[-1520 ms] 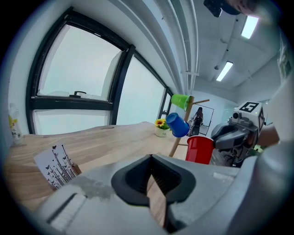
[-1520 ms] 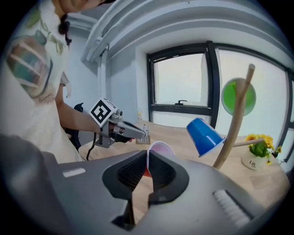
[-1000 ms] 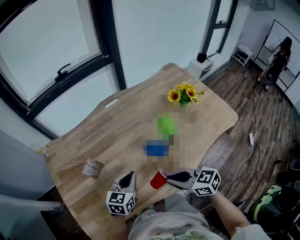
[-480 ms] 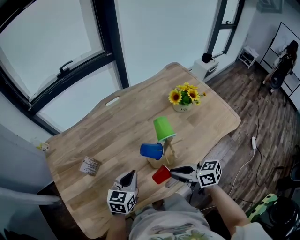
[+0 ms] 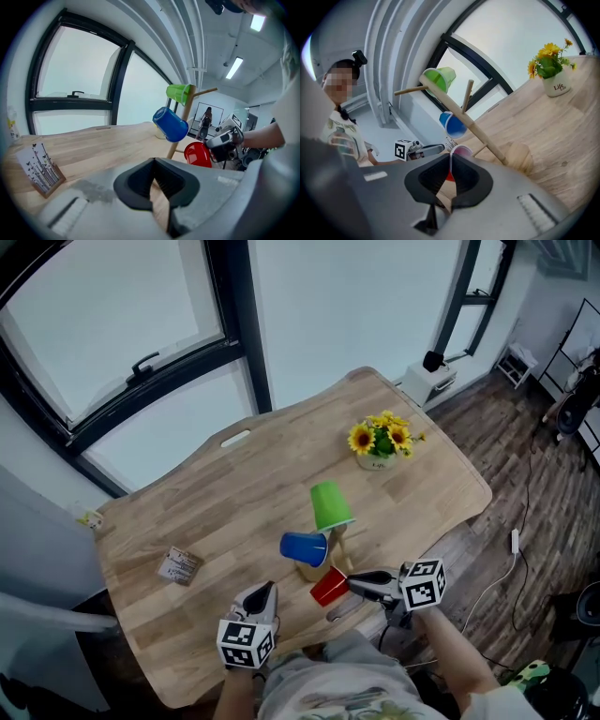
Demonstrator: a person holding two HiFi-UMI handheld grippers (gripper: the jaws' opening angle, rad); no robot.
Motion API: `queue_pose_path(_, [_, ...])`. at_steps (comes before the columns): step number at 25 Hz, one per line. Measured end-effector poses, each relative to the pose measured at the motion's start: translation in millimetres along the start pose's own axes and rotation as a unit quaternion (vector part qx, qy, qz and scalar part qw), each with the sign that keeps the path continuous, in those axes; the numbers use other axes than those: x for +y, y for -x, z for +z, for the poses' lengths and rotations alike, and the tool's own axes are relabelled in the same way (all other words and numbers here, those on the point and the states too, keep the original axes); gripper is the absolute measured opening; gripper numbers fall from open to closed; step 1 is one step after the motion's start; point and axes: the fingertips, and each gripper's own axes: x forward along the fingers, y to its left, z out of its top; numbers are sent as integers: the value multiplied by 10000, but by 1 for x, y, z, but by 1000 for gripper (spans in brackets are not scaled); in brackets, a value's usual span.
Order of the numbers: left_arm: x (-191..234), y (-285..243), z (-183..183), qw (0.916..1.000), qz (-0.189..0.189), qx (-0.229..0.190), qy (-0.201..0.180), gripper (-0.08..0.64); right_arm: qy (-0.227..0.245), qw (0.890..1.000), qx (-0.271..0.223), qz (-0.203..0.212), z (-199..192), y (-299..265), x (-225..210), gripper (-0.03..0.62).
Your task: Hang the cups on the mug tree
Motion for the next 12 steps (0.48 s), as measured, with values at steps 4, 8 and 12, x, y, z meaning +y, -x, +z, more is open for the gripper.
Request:
queue_pose_path(4, [-1,-3,0,9999,117,5,53,5,82,9999,73,10,1,0,-12,20])
queue_pose_path(8, [-3,-6,1,9997,214,-1,82,5,225,9996,130,-121,4,-2,-26,23])
queue_pose_path(12, [-7,-11,4,9996,253,-18,103,5,313,9992,116,-219,9,-4,-40,24])
